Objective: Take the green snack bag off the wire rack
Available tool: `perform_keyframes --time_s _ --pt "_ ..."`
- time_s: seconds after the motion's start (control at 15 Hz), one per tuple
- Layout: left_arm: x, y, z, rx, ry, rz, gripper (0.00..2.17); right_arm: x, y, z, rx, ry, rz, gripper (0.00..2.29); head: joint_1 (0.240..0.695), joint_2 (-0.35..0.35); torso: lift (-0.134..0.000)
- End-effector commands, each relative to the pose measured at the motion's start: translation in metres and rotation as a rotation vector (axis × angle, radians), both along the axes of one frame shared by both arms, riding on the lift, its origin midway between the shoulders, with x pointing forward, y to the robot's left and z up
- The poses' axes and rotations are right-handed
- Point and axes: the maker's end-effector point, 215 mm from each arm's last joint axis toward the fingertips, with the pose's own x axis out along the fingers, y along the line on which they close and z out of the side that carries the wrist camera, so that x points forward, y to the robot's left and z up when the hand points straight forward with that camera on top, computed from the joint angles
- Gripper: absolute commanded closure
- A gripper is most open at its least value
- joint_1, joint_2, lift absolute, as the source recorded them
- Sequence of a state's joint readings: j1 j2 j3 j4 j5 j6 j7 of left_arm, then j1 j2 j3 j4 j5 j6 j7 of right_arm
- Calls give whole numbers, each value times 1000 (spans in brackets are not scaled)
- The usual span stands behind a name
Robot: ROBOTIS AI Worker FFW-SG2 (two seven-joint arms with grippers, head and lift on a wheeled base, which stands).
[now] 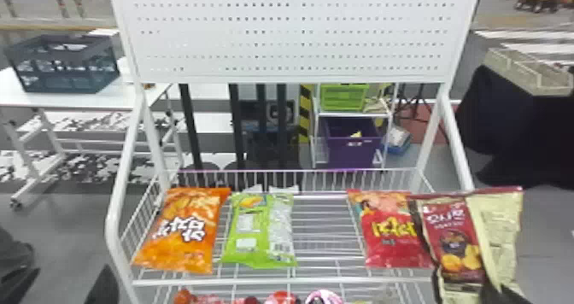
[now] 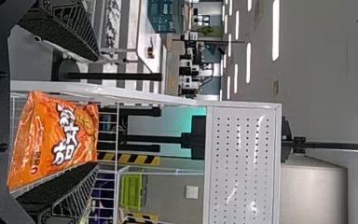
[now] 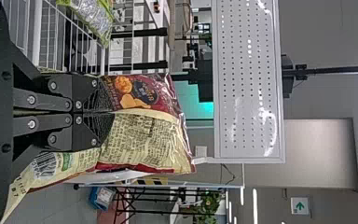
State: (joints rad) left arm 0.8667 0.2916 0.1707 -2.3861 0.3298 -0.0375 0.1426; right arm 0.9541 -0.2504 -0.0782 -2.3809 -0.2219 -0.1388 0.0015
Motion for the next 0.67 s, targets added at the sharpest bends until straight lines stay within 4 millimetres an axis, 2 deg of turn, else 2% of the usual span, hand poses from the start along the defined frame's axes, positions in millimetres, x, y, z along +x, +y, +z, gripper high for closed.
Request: perform_keyframes --time_s 0.0,0.6 --pt "0 0 0 -1 -1 0 87 0 0 0 -1 0 0 2236 499 0 0" --pt "-3 -3 0 0 -4 -7 87 0 1 1 1 -2 2 2236 499 0 0"
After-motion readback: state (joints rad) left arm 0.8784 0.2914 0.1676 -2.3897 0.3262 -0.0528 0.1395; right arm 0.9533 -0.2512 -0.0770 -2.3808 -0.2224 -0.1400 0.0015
